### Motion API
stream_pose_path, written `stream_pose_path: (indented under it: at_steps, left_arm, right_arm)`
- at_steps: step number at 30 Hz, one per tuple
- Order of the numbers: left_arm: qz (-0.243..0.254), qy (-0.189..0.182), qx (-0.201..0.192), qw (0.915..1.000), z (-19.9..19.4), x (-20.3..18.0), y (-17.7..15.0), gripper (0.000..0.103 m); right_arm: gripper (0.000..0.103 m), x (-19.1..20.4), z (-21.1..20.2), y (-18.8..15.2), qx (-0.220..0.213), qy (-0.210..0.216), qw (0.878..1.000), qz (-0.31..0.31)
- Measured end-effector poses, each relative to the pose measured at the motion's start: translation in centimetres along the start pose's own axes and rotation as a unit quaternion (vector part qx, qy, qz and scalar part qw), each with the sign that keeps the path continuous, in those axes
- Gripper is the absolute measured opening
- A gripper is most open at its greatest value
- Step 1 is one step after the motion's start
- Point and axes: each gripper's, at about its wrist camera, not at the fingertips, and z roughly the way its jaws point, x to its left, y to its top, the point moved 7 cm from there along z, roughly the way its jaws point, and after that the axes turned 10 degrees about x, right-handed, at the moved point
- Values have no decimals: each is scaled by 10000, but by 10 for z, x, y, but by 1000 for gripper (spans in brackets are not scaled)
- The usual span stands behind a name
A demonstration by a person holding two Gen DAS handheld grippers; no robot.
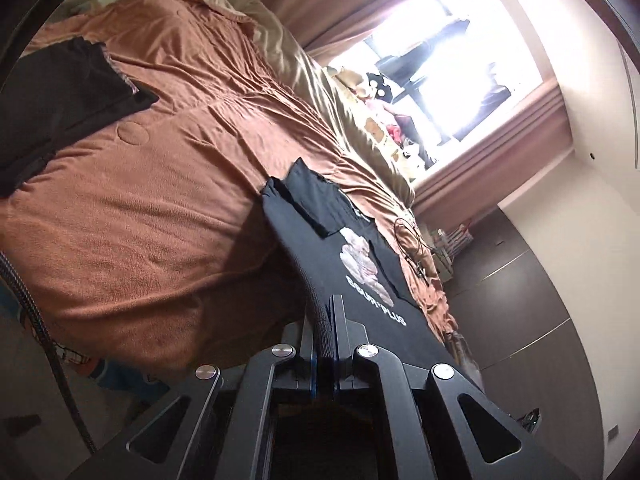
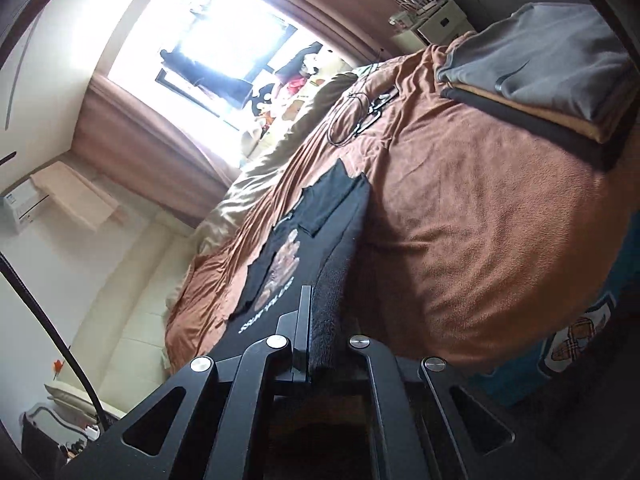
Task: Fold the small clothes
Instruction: 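Lift the hem with both tools and fold it over toward the collar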
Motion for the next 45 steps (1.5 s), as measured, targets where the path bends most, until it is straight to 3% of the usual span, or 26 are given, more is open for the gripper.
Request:
stream_pose_path:
  at_steps: [13,26,37,45]
  left_arm:
    - [145,-438,-302,9985,-89,-17,-55,4]
    - [362,-686,-446,9960,-140,-30,-77,4]
    - [446,-683,-551,9951,-127,-52,-36,4]
    - [606,-589,-685,9941,-105,-84,27,4]
  right_arm:
    - [0,17,-84,-48,-80,268,9990,-358]
    - [0,18,-123,-76,-63,358,9981,-500]
    - [0,38,-105,-38,-125,409,9969,-660]
    - [0,65,-72,22,-195,464,9948,-884]
